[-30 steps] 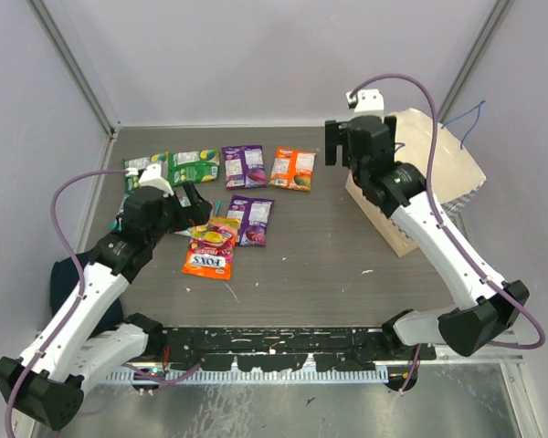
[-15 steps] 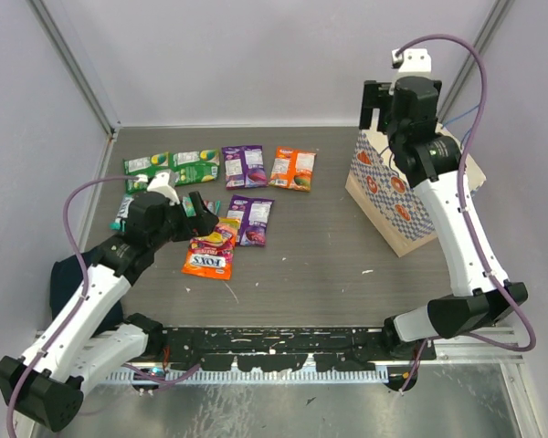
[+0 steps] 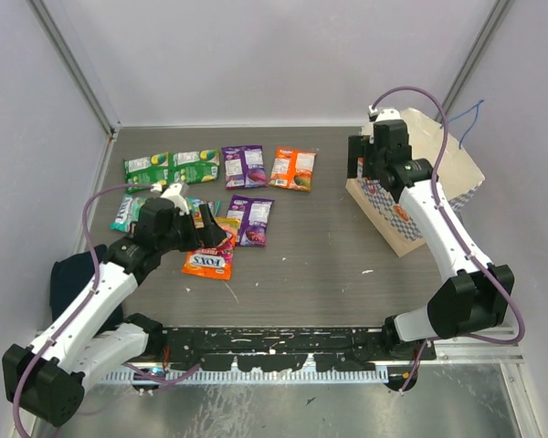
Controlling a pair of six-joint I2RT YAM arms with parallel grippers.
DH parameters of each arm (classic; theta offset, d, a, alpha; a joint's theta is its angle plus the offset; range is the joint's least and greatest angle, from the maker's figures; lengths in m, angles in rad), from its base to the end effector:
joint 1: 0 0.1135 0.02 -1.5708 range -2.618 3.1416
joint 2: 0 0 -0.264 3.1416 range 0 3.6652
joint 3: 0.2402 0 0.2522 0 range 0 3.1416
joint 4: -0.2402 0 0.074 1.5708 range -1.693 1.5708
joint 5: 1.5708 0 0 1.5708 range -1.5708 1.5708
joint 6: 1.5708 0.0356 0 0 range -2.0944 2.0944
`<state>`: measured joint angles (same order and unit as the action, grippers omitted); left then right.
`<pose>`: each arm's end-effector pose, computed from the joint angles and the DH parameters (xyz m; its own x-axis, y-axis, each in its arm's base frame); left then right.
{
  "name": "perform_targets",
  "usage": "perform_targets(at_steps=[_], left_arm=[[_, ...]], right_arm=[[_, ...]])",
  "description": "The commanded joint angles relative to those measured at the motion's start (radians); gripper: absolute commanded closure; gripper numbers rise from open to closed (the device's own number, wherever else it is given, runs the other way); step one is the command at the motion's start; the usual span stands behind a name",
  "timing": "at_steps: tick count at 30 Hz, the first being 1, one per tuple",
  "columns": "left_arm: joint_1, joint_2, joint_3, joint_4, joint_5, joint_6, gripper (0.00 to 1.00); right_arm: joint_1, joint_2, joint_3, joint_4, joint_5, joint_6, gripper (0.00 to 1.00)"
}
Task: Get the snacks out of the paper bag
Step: Pick up the paper bag from the center of the board.
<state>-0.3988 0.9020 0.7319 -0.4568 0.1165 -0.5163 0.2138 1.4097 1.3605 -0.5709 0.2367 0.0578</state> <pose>0.1794 -0.0801 0.2741 -0.7034 -0.2357 -0.6706 0.1440 0.8766 -0.4591 0.3083 0.0584 0.3588 -0.5681 -0.0659 -0.8203 0.0131 0.9959 -0.0890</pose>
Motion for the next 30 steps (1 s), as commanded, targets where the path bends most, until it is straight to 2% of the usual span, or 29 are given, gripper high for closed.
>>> perform_targets(at_steps=[1,5,9,15,22,23,24,25,30], left_arm=[[0.003,0.004,-0.015,0.078,0.063,-0.005,0.02],[0.003,0.003,-0.029,0.092,0.074,-0.010,0.02],[0.003,0.005,-0.029,0.094,0.074,-0.011,0.02],[0.003,0.011,-0.024,0.098,0.074,-0.017,0.02],[0.003,0.028,-0.011,0.103,0.071,-0.029,0.02],[0.003,0.033,-0.007,0.105,0.071,-0.030,0.02],[0.003,0.038,-0.003,0.105,0.071,-0.031,0.02],[0.003,0.041,0.001,0.106,0.071,-0.032,0.02],[0.003,0.060,0.039,0.091,0.069,-0.034,0.02]], right_arm=[[-0.003,0.007,-0.028,0.074,-0.052,0.033,0.10],[-0.003,0.012,-0.048,0.082,-0.055,0.045,0.17],[-0.003,0.002,-0.053,0.093,-0.052,0.055,0.33],[-0.004,-0.002,-0.030,0.087,-0.033,0.059,0.46],[-0.002,0.008,0.083,0.046,-0.029,0.040,0.79],[-0.002,0.014,0.109,0.036,-0.028,0.035,0.85],[-0.003,0.022,0.135,0.026,-0.029,0.029,0.95],[-0.003,0.029,0.164,0.014,-0.028,0.025,0.99],[-0.002,0.086,0.331,-0.031,0.037,0.004,1.00]])
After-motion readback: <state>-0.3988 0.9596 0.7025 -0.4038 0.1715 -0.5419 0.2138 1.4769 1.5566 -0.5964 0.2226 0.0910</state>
